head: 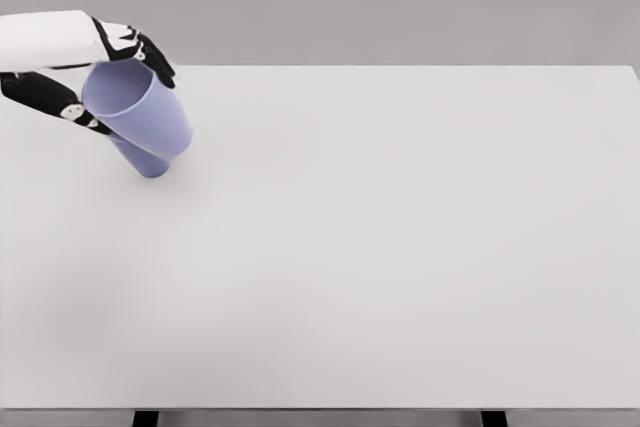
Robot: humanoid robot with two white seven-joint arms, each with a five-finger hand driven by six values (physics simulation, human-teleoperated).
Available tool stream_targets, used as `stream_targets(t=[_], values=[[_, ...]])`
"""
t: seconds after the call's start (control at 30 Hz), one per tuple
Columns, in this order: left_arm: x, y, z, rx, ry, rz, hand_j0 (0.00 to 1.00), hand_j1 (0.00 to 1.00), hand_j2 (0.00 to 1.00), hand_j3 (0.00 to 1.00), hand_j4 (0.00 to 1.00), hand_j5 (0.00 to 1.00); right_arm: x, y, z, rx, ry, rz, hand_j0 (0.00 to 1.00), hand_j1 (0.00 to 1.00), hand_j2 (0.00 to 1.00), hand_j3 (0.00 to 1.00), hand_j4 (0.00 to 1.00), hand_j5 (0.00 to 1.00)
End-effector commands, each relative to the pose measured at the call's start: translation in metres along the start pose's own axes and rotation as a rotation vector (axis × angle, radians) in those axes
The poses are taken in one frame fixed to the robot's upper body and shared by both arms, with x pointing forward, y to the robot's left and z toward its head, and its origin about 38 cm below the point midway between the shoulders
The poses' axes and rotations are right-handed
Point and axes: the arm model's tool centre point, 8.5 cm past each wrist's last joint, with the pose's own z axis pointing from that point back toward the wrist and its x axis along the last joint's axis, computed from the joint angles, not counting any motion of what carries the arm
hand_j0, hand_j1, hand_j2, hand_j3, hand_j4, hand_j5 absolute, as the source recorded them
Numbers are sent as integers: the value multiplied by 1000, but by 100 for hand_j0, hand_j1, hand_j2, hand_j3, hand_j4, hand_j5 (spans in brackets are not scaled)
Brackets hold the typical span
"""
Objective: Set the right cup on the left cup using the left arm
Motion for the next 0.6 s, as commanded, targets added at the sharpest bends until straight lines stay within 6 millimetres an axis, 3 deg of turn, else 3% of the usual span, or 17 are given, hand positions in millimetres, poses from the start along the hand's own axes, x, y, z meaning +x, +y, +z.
stream_targets(t=[0.0,0.13,0.37,0.57], values=[[-5,4,27,24,54,33,50,50,50,50,50,50,0,0,0,0,0,0,100,100,100,100,100,100],[-34,6,44,52,149,64,51,51,51,51,51,51,0,0,0,0,0,0,100,100,100,100,100,100],[-75,-13,19,30,203,117,51,51,51,51,51,51,0,0,0,0,0,0,100,100,100,100,100,100],[-87,-21,27,12,253,127,51,51,51,51,51,51,0,0,0,0,0,0,100,100,100,100,100,100]])
